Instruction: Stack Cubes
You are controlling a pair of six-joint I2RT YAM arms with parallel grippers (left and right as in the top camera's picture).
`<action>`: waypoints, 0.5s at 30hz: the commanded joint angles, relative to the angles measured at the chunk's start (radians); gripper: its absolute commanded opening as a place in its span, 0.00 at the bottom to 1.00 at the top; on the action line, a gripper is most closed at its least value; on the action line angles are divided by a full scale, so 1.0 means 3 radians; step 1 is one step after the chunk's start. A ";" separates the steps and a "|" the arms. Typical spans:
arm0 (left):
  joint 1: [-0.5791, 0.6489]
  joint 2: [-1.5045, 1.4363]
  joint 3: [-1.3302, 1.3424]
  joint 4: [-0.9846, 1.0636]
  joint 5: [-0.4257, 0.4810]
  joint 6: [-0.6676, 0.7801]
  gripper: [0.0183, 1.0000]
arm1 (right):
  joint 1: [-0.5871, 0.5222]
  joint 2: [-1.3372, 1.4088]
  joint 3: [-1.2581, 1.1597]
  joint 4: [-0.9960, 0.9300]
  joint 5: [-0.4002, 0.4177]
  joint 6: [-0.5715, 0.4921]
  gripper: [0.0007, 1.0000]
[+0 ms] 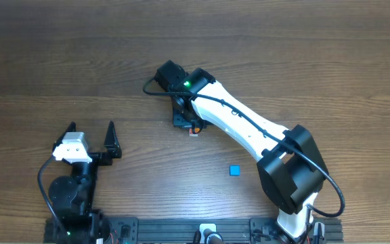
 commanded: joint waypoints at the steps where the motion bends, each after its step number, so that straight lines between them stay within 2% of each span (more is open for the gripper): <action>1: 0.0018 -0.0024 -0.0019 -0.0001 0.0020 0.0050 1.00 | -0.0024 0.0047 -0.0075 -0.0005 0.0079 0.0011 0.06; 7: 0.0018 -0.0024 -0.0019 -0.0001 0.0020 0.0050 1.00 | -0.0024 0.0047 -0.0086 0.0000 0.0079 0.0011 0.08; 10: 0.0018 -0.0024 -0.0019 -0.0001 0.0020 0.0050 1.00 | -0.0024 0.0047 -0.0088 0.0000 0.0079 0.0011 0.28; 12: 0.0018 -0.0024 -0.0019 -0.0001 0.0020 0.0050 1.00 | -0.0024 0.0047 -0.0088 0.0000 0.0079 0.0011 0.48; 15: 0.0018 -0.0024 -0.0019 -0.0001 0.0020 0.0050 1.00 | -0.0024 0.0047 -0.0088 0.0000 0.0079 0.0011 0.65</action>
